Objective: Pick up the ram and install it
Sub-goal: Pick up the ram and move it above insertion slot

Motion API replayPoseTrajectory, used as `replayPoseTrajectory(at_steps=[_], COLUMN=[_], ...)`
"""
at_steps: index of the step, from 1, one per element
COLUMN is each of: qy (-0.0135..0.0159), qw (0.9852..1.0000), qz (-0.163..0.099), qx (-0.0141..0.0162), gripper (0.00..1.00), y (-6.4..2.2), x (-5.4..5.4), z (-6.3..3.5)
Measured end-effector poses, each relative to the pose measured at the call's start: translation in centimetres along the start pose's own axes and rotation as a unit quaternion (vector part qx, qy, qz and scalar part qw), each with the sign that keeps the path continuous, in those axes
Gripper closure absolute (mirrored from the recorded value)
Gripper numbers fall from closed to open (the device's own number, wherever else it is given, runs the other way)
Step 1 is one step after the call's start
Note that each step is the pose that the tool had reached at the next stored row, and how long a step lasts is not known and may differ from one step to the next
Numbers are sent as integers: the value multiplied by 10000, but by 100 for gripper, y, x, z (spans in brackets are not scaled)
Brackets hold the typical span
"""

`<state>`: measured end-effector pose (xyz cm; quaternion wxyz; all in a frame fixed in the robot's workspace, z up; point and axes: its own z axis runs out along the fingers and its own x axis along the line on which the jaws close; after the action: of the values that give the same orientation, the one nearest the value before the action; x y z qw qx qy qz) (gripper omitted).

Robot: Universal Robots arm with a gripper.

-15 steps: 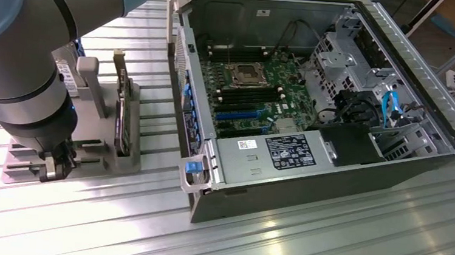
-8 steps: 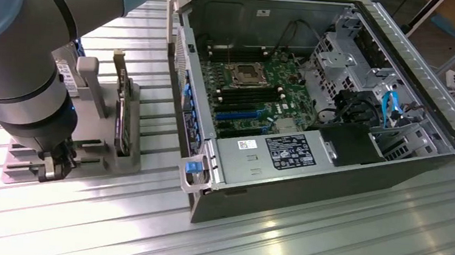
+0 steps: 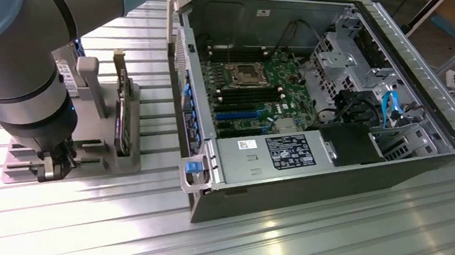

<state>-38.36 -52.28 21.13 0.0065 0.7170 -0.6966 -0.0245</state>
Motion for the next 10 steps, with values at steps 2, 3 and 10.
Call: replayPoseTrajectory(at_steps=[2, 3, 10], qy=[-1, -1, -1], qw=[10000, 10000, 10000], qz=[27, 33, 34], qx=[0, 1, 0], gripper=[76, 76, 76], y=[0, 0, 1], x=[0, 0, 5], z=[0, 0, 0])
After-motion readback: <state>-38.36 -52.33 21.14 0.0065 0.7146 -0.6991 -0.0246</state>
